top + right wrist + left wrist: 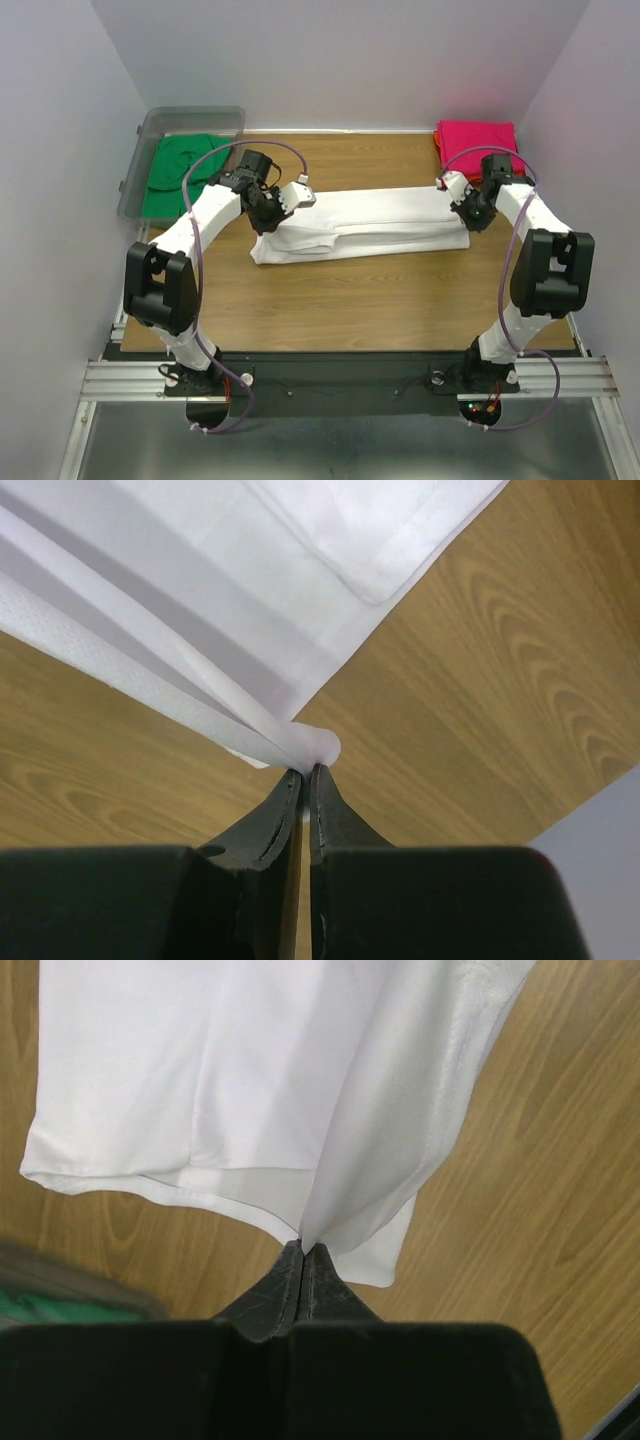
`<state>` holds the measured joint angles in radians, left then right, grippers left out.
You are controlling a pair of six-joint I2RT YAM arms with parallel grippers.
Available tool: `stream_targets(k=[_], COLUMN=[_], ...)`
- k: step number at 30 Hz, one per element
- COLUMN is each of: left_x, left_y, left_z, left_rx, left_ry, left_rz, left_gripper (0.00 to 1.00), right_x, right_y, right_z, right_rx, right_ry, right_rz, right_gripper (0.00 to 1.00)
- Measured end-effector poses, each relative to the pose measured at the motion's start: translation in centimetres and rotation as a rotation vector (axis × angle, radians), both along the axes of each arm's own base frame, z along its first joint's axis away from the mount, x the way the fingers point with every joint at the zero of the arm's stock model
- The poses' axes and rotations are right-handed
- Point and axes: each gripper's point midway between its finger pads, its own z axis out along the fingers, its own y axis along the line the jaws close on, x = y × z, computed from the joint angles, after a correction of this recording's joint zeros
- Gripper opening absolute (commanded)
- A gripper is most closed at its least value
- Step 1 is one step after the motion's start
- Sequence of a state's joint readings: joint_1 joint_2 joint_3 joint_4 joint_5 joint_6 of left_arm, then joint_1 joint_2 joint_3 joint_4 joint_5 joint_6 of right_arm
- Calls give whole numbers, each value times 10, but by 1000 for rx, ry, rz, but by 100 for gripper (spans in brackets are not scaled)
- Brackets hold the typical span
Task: Fold and stack the t-shirts
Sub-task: Fold the tshirt
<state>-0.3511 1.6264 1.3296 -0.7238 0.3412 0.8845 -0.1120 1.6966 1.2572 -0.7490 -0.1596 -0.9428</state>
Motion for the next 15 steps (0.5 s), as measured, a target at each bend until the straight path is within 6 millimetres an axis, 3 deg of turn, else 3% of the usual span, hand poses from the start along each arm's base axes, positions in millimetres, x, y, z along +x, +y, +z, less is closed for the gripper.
stream_targets(k=[15], left_x=[47], left_y=[6], left_z=[-12], left_rx=[4], left_ry=[15], left_rz=[23], left_gripper=[0], right_x=[52], right_y=[0], right_z=[3], right_rx=[32], right_ry=[-33], right_rz=[-1], right_gripper=[1])
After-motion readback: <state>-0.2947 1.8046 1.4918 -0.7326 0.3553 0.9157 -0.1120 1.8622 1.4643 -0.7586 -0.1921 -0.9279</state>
